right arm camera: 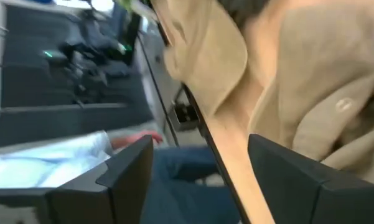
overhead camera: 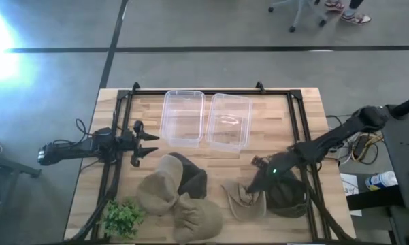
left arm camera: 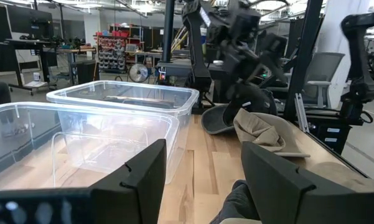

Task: Pick & Place hat
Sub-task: Put the bottom brown cap into the right transparent bin

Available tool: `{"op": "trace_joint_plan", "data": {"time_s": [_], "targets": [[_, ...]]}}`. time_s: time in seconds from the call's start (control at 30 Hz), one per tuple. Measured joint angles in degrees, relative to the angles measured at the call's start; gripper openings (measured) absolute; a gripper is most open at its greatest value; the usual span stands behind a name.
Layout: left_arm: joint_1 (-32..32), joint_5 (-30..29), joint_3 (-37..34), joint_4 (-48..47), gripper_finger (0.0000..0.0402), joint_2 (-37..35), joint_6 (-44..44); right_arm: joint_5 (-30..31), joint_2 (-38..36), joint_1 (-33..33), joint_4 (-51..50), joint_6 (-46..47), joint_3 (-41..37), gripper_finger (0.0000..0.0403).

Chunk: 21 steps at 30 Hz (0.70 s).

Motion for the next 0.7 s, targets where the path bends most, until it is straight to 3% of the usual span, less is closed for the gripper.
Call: {"op": "trace_joint_plan", "data": {"time_s": [0.23,0.7], "targets": [[0.0,0.0,0.0,0.0,0.0202,0.0,0.0,-2.8,13.9,4.1,4.7,5.8,7.2,0.0281],[0.0,0.0,0.0,0.0,0.0202,0.0,0.0,-4.7,35.3,5.1,16.8,10.6,18.0,0.0258]]}}
